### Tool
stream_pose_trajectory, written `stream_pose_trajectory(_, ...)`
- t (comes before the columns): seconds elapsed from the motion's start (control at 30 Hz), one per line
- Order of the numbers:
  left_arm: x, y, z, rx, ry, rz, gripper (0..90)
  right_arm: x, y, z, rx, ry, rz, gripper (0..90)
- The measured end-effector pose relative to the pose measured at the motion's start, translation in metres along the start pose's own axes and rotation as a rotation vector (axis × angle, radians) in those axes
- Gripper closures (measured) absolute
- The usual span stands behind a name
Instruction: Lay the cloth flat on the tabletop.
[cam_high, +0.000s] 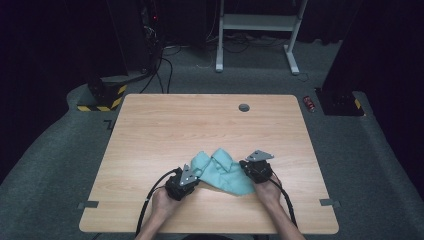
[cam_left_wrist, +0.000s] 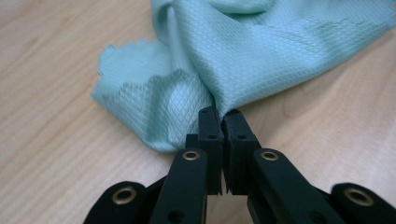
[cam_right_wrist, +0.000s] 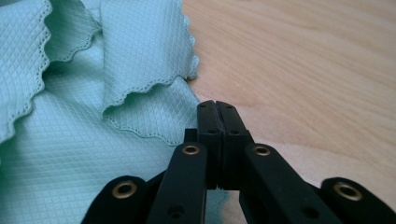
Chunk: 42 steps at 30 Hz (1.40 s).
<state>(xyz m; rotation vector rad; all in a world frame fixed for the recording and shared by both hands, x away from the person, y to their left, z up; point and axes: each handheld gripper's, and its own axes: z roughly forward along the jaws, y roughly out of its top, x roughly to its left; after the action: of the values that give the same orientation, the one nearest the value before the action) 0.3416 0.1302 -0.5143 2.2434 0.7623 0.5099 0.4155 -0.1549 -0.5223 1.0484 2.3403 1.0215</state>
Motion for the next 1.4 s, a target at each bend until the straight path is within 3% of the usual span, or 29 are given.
stream_pose_trajectory(0.1,-0.008,-0.001,-0.008,0.009,0.029,0.023,71.1,-0.003,-0.002,-0.002,0.002,0.024,0.046,78.8)
stream_pose_trajectory(0.17,-0.005,0.0,-0.014,-0.019,0.026,-0.025,65.8,-0.001,0.0,-0.005,-0.008,0.054,0.067,71.9)
stream_pose_trajectory(0.2,-0.002,0.003,-0.017,-0.041,0.027,-0.064,61.9,0.002,0.002,-0.006,-0.019,0.068,0.059,67.9)
stream_pose_trajectory(0.27,0.002,0.009,-0.019,-0.067,0.024,-0.105,54.3,0.011,0.01,-0.007,-0.035,0.099,0.026,63.8)
stream_pose_trajectory(0.33,0.004,0.02,-0.017,-0.074,0.03,-0.122,50.1,0.02,0.019,-0.005,-0.04,0.129,-0.007,61.9)
stream_pose_trajectory(0.4,0.005,0.033,-0.01,-0.065,0.041,-0.123,48.3,0.027,0.028,-0.001,-0.037,0.123,-0.042,60.2)
stream_pose_trajectory(0.53,0.004,0.058,0.013,-0.018,0.054,-0.1,48.9,0.029,0.036,0.013,0.012,0.097,-0.04,59.0)
stream_pose_trajectory(0.63,0.004,0.069,0.036,0.054,0.046,-0.099,54.6,0.031,0.036,0.02,0.055,0.092,-0.051,62.0)
stream_pose_trajectory(0.7,0.004,0.07,0.045,0.076,0.05,-0.081,64.9,0.032,0.038,0.023,0.074,0.105,-0.062,71.3)
stream_pose_trajectory(0.77,0.005,0.069,0.047,0.089,0.027,-0.081,79.0,0.034,0.039,0.025,0.084,0.096,-0.095,83.3)
stream_pose_trajectory(0.83,0.005,0.068,0.041,0.092,0.009,-0.07,88.1,0.034,0.04,0.025,0.084,0.097,-0.119,90.0)
stream_pose_trajectory(0.97,-0.001,0.063,0.019,0.084,0.006,-0.004,88.8,0.029,0.04,0.019,0.076,0.093,-0.121,90.0)
stream_pose_trajectory(1.03,-0.002,0.056,0.007,0.07,-0.005,-0.009,88.9,0.024,0.041,0.014,0.062,0.087,-0.107,90.0)
stream_pose_trajectory(1.1,-0.001,0.046,-0.004,0.066,-0.037,-0.04,88.7,0.02,0.042,0.011,0.048,0.09,-0.091,90.0)
stream_pose_trajectory(1.13,0.0,0.04,-0.008,0.068,-0.052,-0.056,88.4,0.018,0.042,0.01,0.038,0.106,-0.085,88.7)
stream_pose_trajectory(1.2,-0.001,0.032,-0.012,0.078,-0.077,-0.088,85.7,0.019,0.041,0.01,0.032,0.139,-0.083,74.9)
stream_pose_trajectory(1.3,-0.005,0.026,-0.017,0.107,-0.092,-0.081,81.7,0.024,0.037,0.015,0.068,0.153,-0.111,67.8)
stream_pose_trajectory(1.4,-0.006,0.03,-0.024,0.085,-0.1,-0.091,74.6,0.028,0.036,0.017,0.075,0.163,-0.12,61.9)
